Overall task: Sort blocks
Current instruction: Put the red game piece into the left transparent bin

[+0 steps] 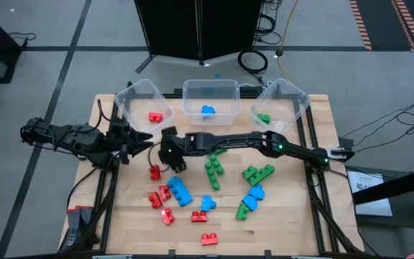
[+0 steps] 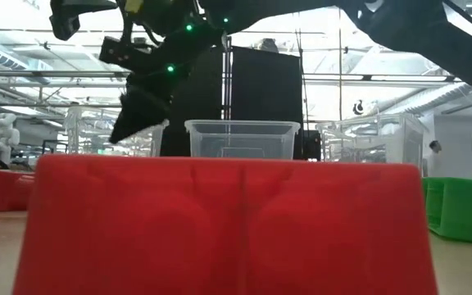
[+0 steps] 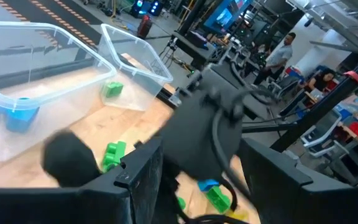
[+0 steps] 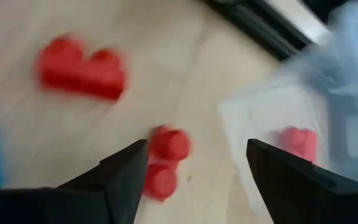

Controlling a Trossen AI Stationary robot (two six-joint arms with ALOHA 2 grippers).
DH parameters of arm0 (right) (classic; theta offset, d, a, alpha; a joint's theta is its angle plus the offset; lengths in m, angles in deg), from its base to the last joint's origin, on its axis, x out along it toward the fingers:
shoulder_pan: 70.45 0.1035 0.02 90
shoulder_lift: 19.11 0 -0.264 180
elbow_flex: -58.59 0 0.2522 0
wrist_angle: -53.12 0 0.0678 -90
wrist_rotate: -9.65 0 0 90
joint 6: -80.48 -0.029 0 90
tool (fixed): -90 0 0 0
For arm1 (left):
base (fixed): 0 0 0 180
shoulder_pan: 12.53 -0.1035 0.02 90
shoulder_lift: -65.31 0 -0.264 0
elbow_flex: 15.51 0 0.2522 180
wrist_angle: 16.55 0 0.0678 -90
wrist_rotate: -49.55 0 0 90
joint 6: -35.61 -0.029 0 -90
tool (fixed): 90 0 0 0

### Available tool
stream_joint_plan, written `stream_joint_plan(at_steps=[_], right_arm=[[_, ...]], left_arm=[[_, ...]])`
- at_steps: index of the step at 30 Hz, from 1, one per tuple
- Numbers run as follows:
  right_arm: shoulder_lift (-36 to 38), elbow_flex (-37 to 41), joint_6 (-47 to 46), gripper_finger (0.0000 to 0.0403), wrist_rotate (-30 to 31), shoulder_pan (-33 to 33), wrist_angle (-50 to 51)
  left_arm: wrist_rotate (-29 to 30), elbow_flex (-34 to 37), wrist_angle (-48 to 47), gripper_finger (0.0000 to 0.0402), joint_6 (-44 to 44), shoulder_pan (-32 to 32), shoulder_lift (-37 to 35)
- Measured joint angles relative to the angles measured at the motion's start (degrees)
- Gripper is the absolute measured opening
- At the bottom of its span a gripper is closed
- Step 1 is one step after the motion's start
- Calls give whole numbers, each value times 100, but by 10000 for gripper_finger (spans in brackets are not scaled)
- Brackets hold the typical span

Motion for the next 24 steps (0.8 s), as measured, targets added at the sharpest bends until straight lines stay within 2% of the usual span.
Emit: stream_joint_plan(at_steps=[8,24], right_arm=[[0,0,-1430,268,-287,-162,-157],[-681,-9,-1547,266,-497,-219,-249]], left_arm=[[11,0,40,209,16,-2,26],[100,0,139,209,9,-2,125]])
